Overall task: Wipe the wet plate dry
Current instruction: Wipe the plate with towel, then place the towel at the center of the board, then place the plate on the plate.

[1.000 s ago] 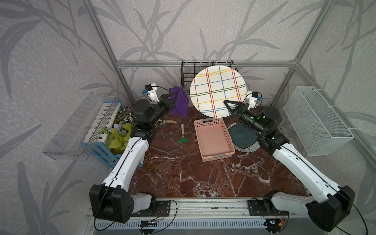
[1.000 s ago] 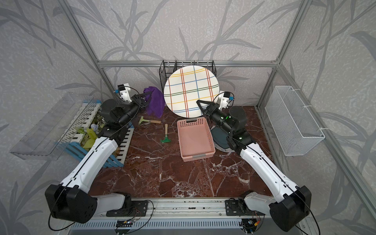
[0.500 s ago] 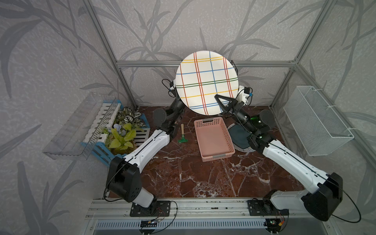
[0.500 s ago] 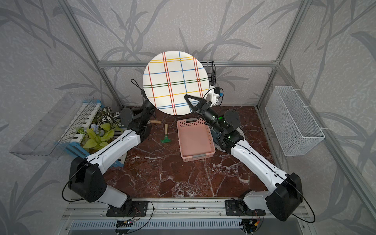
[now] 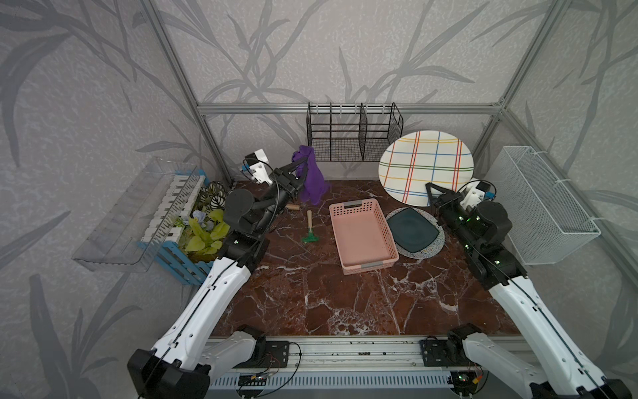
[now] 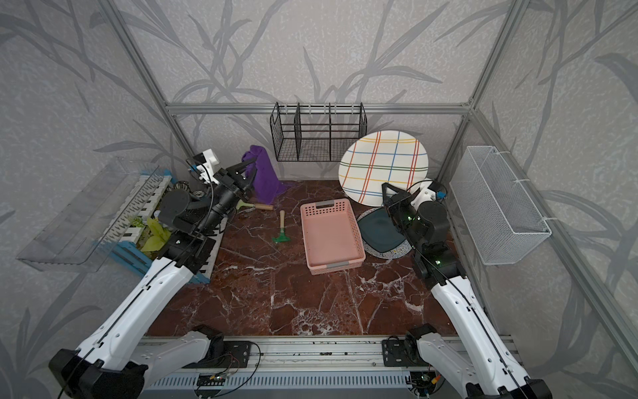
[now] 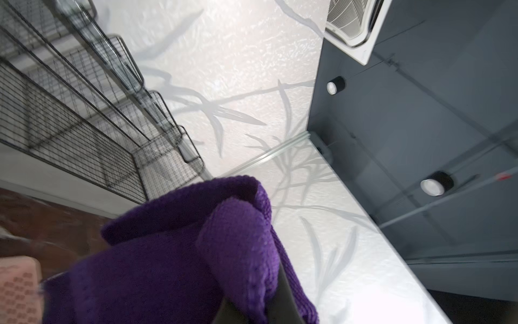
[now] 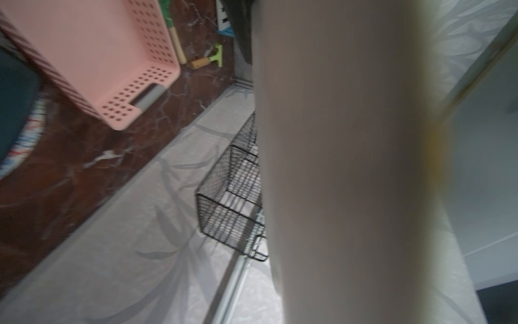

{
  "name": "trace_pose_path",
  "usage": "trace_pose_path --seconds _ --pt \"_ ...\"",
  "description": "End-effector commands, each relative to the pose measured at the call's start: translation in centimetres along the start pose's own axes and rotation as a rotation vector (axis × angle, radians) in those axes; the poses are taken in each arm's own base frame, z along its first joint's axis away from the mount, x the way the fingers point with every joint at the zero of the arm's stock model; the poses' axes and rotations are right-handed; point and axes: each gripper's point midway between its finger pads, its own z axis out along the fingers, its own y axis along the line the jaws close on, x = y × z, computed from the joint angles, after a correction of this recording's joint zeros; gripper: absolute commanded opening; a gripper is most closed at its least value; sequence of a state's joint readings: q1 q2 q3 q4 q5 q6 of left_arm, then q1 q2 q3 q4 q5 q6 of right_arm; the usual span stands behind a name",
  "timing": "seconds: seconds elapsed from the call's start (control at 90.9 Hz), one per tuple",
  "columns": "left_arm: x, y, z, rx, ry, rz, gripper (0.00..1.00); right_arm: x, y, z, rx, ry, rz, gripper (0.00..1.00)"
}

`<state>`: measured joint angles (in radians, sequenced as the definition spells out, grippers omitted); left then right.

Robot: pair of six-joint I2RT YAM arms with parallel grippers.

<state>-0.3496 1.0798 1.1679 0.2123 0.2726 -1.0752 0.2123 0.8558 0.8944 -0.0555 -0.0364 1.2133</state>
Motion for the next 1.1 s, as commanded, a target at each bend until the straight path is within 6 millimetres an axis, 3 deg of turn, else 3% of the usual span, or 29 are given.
trace_pose_path --seconds 0.0,0.099,0.165,0.264,0.407,0.429,0.451,0.539,0.583,0.66,0.88,1.012,1.089 --pt "4.9 17.1 -3.8 -0.653 0.255 0.431 0.00 -1.2 -8.7 -1.6 0.254 -0.069 -0.022 0.00" --pt "7.1 21.8 -4.0 -0.737 0.351 0.488 0.00 -1.7 -12.8 -1.3 0.318 -0.068 0.017 0.00" --pt "9.0 24.8 -3.8 -0.772 0.424 0.487 0.01 -1.2 -14.3 -0.3 0.327 -0.029 0.021 0.00" --pt "11.7 28.9 -3.2 -0.823 0.529 0.470 0.12 -0.3 -15.6 1.7 0.314 0.035 0.016 0.00" --pt "14.1 33.6 -2.1 -0.894 0.643 0.462 0.42 1.5 -16.7 4.9 0.294 0.163 0.036 0.00" --pt "14.2 34.1 -1.9 -0.902 0.645 0.460 0.52 1.8 -17.1 5.1 0.298 0.178 0.044 0.00" --pt "14.2 34.3 -1.7 -0.904 0.641 0.458 0.55 2.1 -17.6 5.4 0.306 0.186 0.052 0.00" --pt "14.7 35.4 -1.3 -0.911 0.639 0.440 0.94 2.6 -19.3 5.9 0.329 0.195 0.072 0.00" --pt "15.2 35.7 -1.3 -0.906 0.664 0.423 1.00 2.9 -20.3 6.1 0.346 0.200 0.075 0.00" --pt "16.0 34.9 -1.1 -0.865 0.698 0.392 1.00 3.7 -21.7 6.5 0.366 0.231 0.074 0.00" --pt "12.2 25.8 -1.0 -0.700 0.566 0.363 1.00 6.3 -26.7 6.0 0.458 0.316 0.086 0.03" --pt "9.1 21.0 -3.0 -0.656 0.452 0.405 1.00 8.0 -29.6 5.1 0.506 0.365 0.079 0.17" --pt "7.4 19.5 -5.0 -0.648 0.352 0.449 1.00 8.9 -30.9 4.4 0.534 0.405 0.069 0.23"
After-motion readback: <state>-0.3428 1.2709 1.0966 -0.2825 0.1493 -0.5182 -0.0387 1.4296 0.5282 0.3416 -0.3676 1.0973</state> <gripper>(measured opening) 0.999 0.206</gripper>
